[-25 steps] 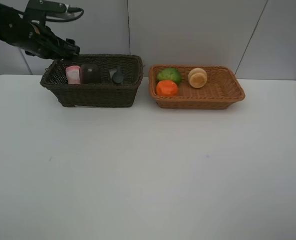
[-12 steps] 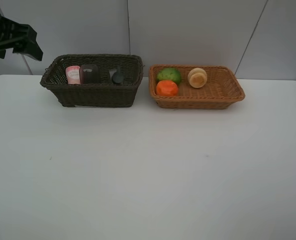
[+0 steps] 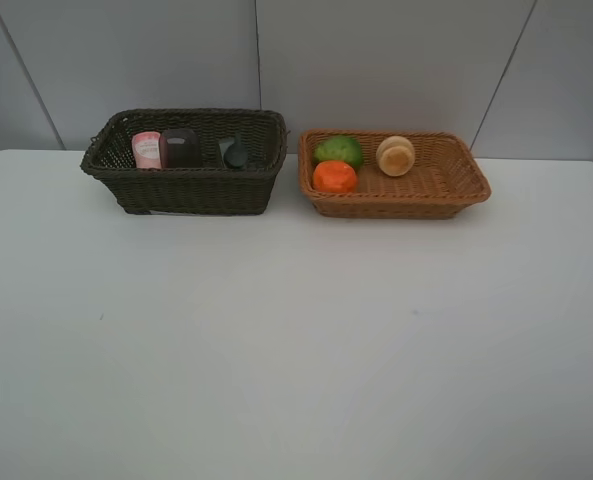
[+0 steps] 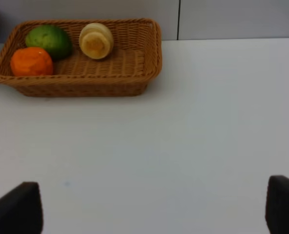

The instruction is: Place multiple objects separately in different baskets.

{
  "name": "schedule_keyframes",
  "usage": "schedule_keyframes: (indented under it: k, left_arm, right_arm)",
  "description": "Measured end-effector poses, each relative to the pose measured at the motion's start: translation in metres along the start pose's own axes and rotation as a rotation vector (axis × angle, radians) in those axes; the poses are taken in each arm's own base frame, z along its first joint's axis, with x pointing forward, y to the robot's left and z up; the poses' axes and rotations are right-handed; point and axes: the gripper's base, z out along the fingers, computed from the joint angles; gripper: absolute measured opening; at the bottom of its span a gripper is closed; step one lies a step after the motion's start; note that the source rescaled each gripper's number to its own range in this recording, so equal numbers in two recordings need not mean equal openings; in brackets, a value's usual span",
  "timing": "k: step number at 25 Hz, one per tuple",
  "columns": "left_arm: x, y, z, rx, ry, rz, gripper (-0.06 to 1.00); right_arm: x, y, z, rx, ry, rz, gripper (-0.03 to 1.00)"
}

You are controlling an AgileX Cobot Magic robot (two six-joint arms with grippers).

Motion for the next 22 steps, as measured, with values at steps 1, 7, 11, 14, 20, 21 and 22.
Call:
schedule_keyframes:
  k: [1, 7, 11, 14, 20, 21, 22]
  left_arm:
    - [0.007, 0.000, -0.010, 0.000, -0.003, 0.001, 1.00]
    - [0.046, -0.002, -0.065, 0.000, -0.122, -0.002, 1.00]
    - [0.064, -0.002, -0.086, 0.010, -0.231, -0.079, 1.00]
    - [0.078, -0.002, -0.098, 0.014, -0.313, -0.112, 1.00]
    - [0.105, 0.003, -0.091, -0.040, -0.362, -0.099, 1.00]
    - [0.107, 0.004, -0.084, -0.042, -0.339, -0.098, 1.00]
    - [0.110, 0.004, -0.076, -0.042, -0.311, -0.096, 1.00]
  right_arm:
    - [0.000, 0.000, 0.000, 0.000, 0.000, 0.000, 0.98]
    - [0.000, 0.000, 0.000, 0.000, 0.000, 0.000, 0.98]
    - [0.000, 0.000, 0.000, 0.000, 0.000, 0.000, 0.98]
    - [0.000, 0.000, 0.000, 0.000, 0.000, 0.000, 0.98]
    - [0.000, 0.000, 0.000, 0.000, 0.000, 0.000, 0.98]
    - [0.000, 0.000, 0.000, 0.000, 0.000, 0.000, 0.98]
    - [0.000, 0.000, 0.000, 0.000, 0.000, 0.000, 0.98]
